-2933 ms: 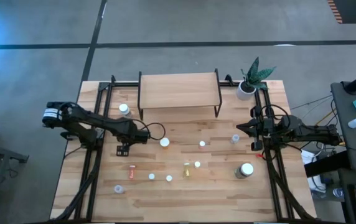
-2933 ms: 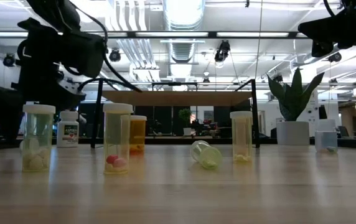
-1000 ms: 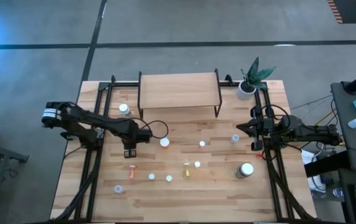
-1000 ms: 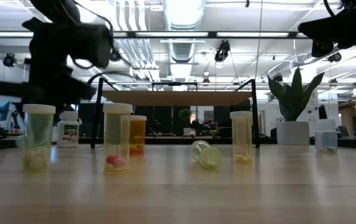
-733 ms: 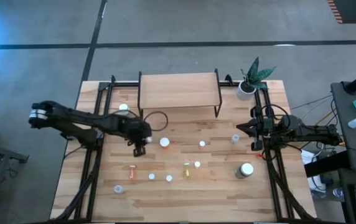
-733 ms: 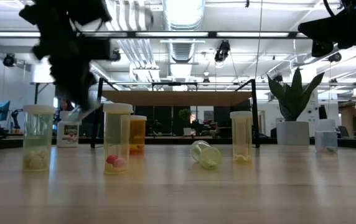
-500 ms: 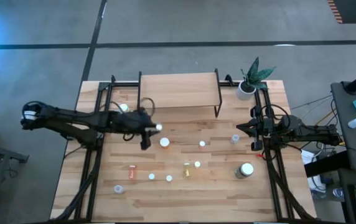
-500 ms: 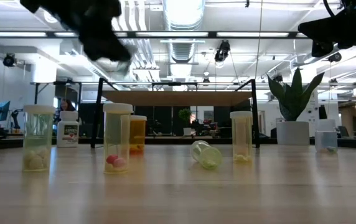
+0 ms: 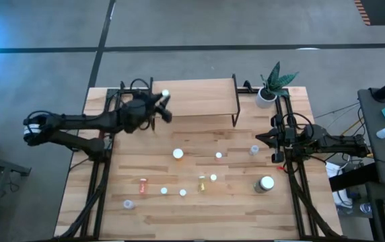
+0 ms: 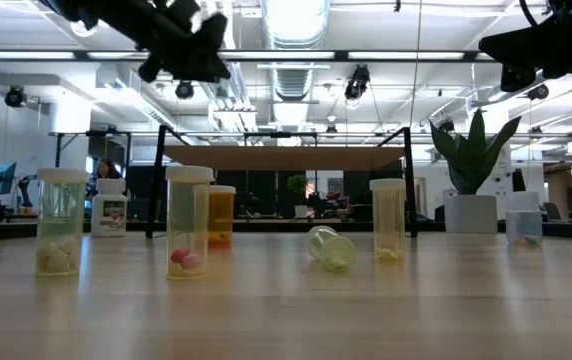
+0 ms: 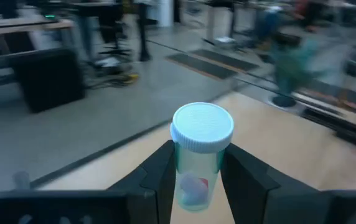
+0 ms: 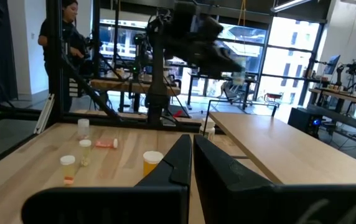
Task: Pick and place medicine bottles onto shelf by color
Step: Put the top blue medicine bottle on the shelf
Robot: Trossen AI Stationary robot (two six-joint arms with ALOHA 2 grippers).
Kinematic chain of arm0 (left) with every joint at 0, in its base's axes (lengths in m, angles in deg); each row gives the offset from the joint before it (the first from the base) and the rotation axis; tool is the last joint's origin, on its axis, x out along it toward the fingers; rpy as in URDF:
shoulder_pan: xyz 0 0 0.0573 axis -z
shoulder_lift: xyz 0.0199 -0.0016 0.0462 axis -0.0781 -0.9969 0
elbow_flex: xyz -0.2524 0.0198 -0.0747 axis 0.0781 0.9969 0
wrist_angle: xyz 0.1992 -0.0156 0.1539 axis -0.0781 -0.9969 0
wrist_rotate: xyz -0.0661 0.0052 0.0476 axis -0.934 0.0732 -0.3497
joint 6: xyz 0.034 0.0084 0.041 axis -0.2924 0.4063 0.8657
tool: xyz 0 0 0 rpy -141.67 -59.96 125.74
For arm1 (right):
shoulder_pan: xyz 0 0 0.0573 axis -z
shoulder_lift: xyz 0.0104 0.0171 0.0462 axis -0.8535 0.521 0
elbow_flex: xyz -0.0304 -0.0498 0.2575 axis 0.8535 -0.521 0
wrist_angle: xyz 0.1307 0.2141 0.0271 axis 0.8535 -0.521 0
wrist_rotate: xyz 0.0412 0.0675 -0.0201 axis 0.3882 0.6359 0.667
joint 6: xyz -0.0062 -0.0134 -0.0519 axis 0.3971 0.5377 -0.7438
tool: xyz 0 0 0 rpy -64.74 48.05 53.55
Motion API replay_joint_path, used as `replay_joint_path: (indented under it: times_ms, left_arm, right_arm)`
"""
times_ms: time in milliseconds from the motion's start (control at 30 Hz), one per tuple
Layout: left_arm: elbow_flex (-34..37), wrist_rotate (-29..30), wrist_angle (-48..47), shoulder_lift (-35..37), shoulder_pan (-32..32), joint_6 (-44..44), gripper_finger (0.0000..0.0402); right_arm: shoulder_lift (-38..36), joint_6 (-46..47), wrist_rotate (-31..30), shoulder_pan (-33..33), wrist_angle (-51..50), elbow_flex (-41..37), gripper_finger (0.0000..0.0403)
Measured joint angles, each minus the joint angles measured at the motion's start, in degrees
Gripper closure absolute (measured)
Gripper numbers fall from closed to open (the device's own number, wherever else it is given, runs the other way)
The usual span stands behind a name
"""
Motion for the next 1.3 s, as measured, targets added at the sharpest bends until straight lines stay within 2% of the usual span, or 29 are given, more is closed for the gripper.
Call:
replay_joint_path:
  times_ms: [267, 533, 667, 900, 1300]
  left_arm:
    - [-1.4, 0.0, 3.5, -6.6, -9.3, -0.1, 0.0302]
    - [-3.3, -0.1, 3.9, -11.2, -13.8, -0.4, 0.0302]
    - [-3.1, -0.1, 3.8, -13.3, -16.1, -3.7, 0.0302]
    - [-2.6, -0.1, 4.0, -17.3, -17.8, -6.1, 0.0302]
    - [-2.3, 0.0, 11.4, -22.3, -17.7, -6.1, 0.0302]
  right_arm:
    - [0.0, 0.0, 0.0, 0.0, 0.0, 0.0, 0.0394]
    - [0.0, 0.0, 0.0, 0.0, 0.0, 0.0, 0.0394]
    - [0.0, 0.0, 0.0, 0.0, 0.0, 0.0, 0.0394]
    - [0.0, 0.0, 0.0, 0.0, 0.0, 0.0, 0.0394]
    - [0.0, 0.0, 0.0, 0.0, 0.0, 0.0, 0.0394]
